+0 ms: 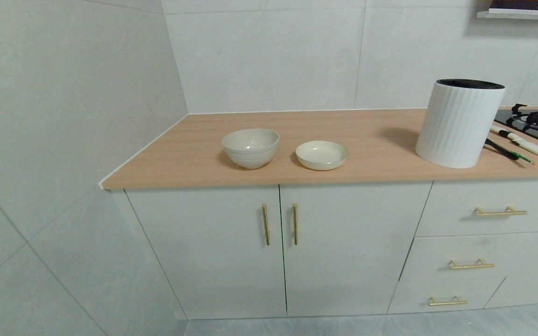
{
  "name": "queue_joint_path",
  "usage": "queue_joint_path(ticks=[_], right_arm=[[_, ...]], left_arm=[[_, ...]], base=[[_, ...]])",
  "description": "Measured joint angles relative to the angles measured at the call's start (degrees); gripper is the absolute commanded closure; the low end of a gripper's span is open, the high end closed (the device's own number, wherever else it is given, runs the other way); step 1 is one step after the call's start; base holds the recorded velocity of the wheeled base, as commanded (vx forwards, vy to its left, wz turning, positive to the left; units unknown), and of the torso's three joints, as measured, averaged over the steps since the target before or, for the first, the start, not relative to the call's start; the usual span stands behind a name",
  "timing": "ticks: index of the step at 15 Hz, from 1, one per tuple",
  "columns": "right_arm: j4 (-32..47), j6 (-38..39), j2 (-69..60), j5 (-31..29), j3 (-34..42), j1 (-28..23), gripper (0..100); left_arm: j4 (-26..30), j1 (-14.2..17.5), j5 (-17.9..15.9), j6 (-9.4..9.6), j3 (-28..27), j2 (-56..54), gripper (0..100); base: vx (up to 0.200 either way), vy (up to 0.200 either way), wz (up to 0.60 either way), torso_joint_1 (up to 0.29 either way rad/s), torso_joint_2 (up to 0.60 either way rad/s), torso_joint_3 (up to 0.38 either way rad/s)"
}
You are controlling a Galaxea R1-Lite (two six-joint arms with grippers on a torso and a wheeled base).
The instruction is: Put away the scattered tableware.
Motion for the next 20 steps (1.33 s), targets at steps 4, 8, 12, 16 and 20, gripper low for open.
queue_joint_path(ticks=[4, 8, 12, 16, 20], right_arm=[[0.0, 0.02, 0.0, -0.05, 0.0, 0.0, 0], [0.0, 0.04, 0.0, -0.02, 0.0, 0.0, 0], [-0.02, 0.06, 0.0, -0.02, 0.0, 0.0, 0], [-0.02, 0.04, 0.0, -0.02, 0.0, 0.0, 0], [-0.02, 0.04, 0.0, -0.07, 0.0, 0.0, 0]], left_arm=[[0.0, 0.0, 0.0, 0.0, 0.0, 0.0, 0], [-0.05, 0.0, 0.0, 0.0, 0.0, 0.0, 0], [0.02, -0.02, 0.0, 0.0, 0.0, 0.0, 0], [0.02, 0.0, 0.0, 0.0, 0.0, 0.0, 0], [0.04, 0.0, 0.0, 0.0, 0.0, 0.0, 0]], base=[[0.0, 0.0, 0.0, -0.166, 0.47, 0.301], [0.0, 0.0, 0.0, -0.138, 0.46, 0.315], [0.0, 0.0, 0.0, -0.083, 0.38, 0.3], [0.0, 0.0, 0.0, -0.012, 0.05, 0.038], [0.0, 0.0, 0.0, 0.0, 0.0, 0.0]])
